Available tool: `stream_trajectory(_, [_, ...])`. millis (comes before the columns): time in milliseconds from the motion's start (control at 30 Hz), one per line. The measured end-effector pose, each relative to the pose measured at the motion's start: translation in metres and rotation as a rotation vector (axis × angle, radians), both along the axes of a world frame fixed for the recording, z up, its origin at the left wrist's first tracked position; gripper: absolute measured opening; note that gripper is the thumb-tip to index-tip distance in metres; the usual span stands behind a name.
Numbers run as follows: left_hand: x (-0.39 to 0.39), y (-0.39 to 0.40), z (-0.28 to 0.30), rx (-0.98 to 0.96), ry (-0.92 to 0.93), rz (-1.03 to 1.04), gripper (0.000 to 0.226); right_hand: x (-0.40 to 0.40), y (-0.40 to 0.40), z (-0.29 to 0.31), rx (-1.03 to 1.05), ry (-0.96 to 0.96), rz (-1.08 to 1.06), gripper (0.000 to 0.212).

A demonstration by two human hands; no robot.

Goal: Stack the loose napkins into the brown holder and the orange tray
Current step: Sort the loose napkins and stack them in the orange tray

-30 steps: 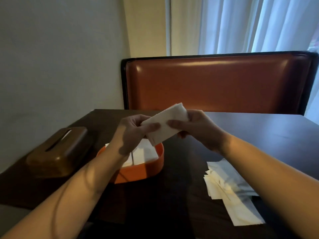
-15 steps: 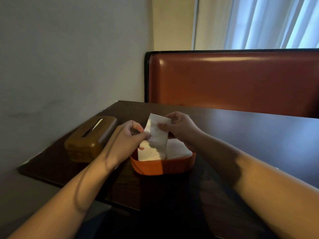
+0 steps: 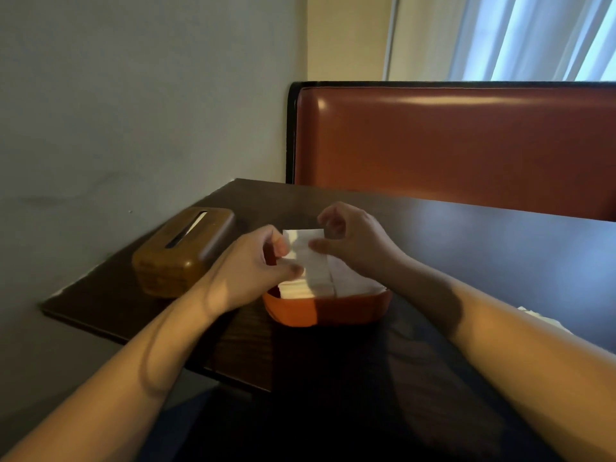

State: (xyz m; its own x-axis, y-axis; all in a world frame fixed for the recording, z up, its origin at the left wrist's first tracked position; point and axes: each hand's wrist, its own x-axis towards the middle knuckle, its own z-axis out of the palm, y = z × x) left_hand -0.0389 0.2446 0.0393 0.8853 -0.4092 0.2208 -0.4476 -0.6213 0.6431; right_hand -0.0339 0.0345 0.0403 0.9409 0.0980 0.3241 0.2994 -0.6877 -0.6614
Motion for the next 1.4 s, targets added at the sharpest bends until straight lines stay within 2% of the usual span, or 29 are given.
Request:
stream_trajectory(100, [0.008,0.004,0.010,0.118,-0.051,-0.167,0.041,-0.004,-0.005,0.006,-0.079,0.032,0.203,0.041])
stream_trajectory(167, [0.011,0.004,0.015,0.189,0.012,-0.234,0.045,-0.004,-0.007,0.007,-0.238,0.096,0.284,0.045])
stream_trajectory(233, [0.016,0.003,0.016,0.266,0.096,-0.265,0.046,-0.002,-0.009,0.003,-0.375,0.120,0.309,0.047])
stream_trajectory(300, [0.020,0.001,0.015,0.339,0.108,-0.261,0.052,0.000,-0.010,-0.002,-0.390,0.145,0.304,0.049])
stream_trajectory(400, [0.022,-0.001,0.013,0.341,0.128,-0.265,0.062,-0.001,-0.010,-0.008,-0.373,0.185,0.279,0.053])
stream_trajectory(567, [0.023,-0.005,0.013,0.352,0.152,-0.272,0.047,-0.001,-0.007,-0.013,-0.408,0.168,0.274,0.049])
stream_trajectory(667, [0.016,-0.009,0.031,0.393,0.200,-0.293,0.046,-0.009,-0.013,-0.008,-0.292,0.181,0.281,0.046])
stream_trajectory(767, [-0.002,-0.029,0.049,0.438,-0.058,-0.224,0.023,-0.024,-0.038,0.001,-0.221,-0.005,0.235,0.043])
stream_trajectory(833, [-0.020,-0.053,0.054,0.337,-0.205,-0.189,0.021,-0.035,-0.068,0.009,-0.190,-0.045,0.141,0.039])
stream_trajectory(967, [-0.055,-0.114,0.046,0.135,-0.219,-0.291,0.015,-0.053,-0.144,0.019,-0.282,0.057,0.080,0.020])
stream_trajectory(1067, [-0.066,-0.172,0.027,0.253,-0.066,-0.458,0.014,-0.068,-0.196,0.021,-0.372,0.328,0.055,0.028])
stream_trajectory(1167, [-0.066,-0.234,-0.002,0.473,0.174,-0.447,0.041,-0.085,-0.236,0.011,-0.432,0.552,-0.034,0.054])
stream_trajectory(1233, [-0.064,-0.265,-0.020,0.600,0.187,-0.411,0.070,-0.096,-0.252,0.000,-0.471,0.647,-0.047,0.063])
stream_trajectory(1300, [-0.060,-0.287,-0.031,0.686,0.086,-0.419,0.089,-0.107,-0.264,-0.013,-0.468,0.705,-0.040,0.061])
stream_trajectory(1400, [-0.046,-0.305,-0.032,0.647,0.089,-0.458,0.083,-0.110,-0.277,-0.026,-0.442,0.682,-0.010,0.042])
